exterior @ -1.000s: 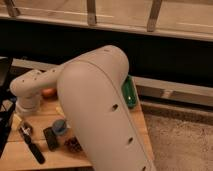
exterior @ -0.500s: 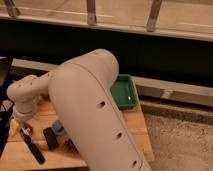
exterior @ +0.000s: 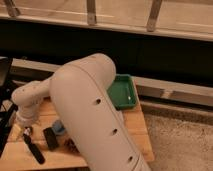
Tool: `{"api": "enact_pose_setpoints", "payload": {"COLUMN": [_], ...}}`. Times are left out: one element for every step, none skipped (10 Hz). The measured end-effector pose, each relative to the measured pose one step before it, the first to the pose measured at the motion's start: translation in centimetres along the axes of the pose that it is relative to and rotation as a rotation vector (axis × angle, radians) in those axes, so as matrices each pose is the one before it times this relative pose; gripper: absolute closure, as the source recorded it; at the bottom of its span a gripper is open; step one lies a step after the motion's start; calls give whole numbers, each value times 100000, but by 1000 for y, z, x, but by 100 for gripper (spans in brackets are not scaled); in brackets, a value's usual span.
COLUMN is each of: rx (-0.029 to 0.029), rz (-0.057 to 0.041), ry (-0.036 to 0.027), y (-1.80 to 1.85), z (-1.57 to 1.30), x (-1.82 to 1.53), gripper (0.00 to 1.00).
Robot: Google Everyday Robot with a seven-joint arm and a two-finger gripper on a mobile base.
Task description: Place brush in tray
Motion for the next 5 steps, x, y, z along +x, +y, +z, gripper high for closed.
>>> {"api": "enact_pose_setpoints", "payload": {"rx": [-721,-652,-662,-573,-317], "rz": [345,247,151,393,304], "ry": [1571,1118,1065,1265,1006], "y": [97,116,145,74,14], "z": [693,554,556,601,372], "x": [186,74,23,14,72], "gripper": [20,20,20,20,20]}}
